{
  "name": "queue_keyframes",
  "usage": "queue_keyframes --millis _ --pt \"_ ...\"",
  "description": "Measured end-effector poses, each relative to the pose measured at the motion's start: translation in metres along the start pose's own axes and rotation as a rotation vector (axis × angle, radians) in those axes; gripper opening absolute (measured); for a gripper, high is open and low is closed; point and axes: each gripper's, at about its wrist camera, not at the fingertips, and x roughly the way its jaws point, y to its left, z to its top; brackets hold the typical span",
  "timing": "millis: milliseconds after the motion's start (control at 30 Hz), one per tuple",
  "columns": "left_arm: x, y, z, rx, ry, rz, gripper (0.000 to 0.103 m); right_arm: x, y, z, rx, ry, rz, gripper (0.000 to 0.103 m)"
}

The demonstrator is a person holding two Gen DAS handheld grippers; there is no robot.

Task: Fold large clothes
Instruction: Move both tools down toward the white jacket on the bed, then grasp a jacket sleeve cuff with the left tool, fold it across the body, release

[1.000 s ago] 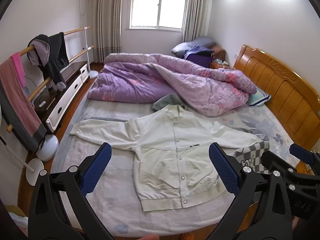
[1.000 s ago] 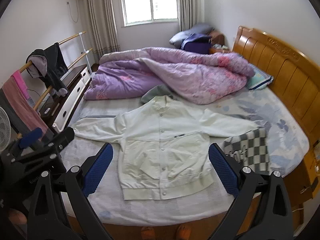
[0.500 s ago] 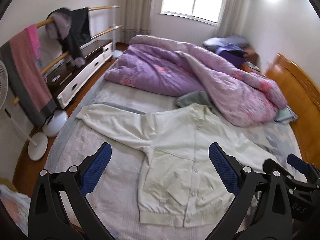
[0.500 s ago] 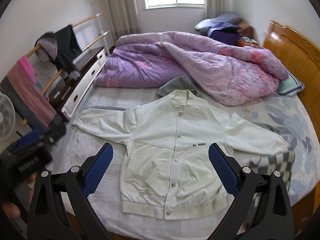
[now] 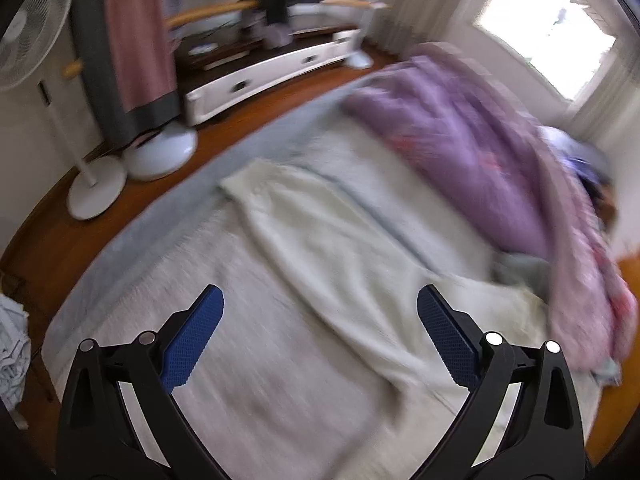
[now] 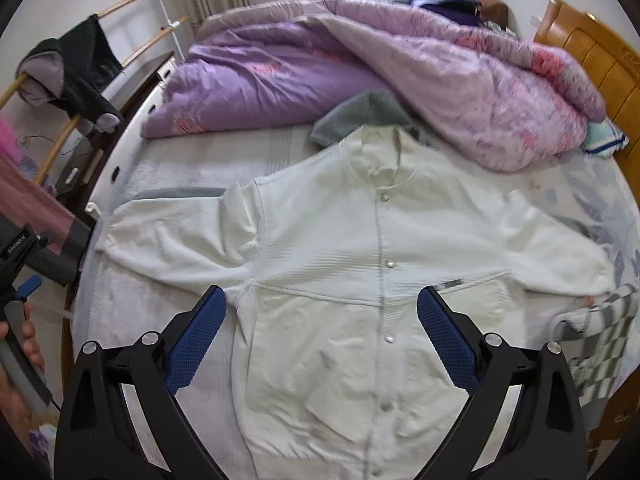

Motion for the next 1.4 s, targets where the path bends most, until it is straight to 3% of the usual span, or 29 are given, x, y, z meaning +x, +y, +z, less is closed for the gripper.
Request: queue_keyframes --millis 200,267,400,467,633,700,733,767,833,967,1100,1267,1400 --pt "0.126 0.072 0.042 -0.094 0.070 0.050 0.093 0.091 0.024 0.000 0.013 0.039 -0.045 0.093" --pt "0.159 0.092 0.047 -0.128 0.089 0.040 0.078 0.115 0.029 0.001 0.014 0.059 -0.038 0.093" --pt "0.206 0.108 0.050 -0.153 0.125 0.013 0.072 0.157 0.040 0.000 0.013 0.072 -0.025 0.093" --pt "0.221 0.109 0.049 -0.157 0.125 -0.036 0.065 0.175 0.045 0.000 0.003 0.084 -0.001 0.083" --pt "0.243 0.106 0.045 -0.153 0.090 -0.080 0.062 0.218 0.060 -0.003 -0.025 0.132 0.116 0.043" --pt "0.249 0.105 0.045 -0.148 0.067 -0.072 0.039 0.231 0.065 -0.005 -0.030 0.148 0.162 0.036" --pt "0.252 0.108 0.045 -0.150 0.055 -0.068 0.022 0.237 0.067 -0.005 -0.032 0.155 0.181 0.032" --pt "0.253 0.112 0.045 -0.166 0.051 -0.087 0.016 0.245 0.068 -0.006 -0.030 0.167 0.209 0.030" --pt "0.248 0.113 0.045 -0.174 0.032 -0.116 0.011 0.260 0.069 -0.010 -0.021 0.206 0.242 0.027" --pt "0.216 0.096 0.048 -0.103 -0.032 -0.087 0.009 0.278 0.070 -0.014 -0.058 0.247 0.211 0.020" --pt "0.149 0.059 0.052 -0.029 -0.161 -0.086 0.009 0.274 0.063 -0.012 -0.047 0.265 0.256 0.020" --pt "0.047 -0.027 0.032 0.129 -0.323 -0.147 0.009 0.234 0.006 0.002 0.073 0.205 0.321 0.023" --pt "0.000 -0.122 -0.004 0.253 -0.380 -0.219 0.009 0.197 -0.073 0.015 0.140 0.130 0.287 0.027"
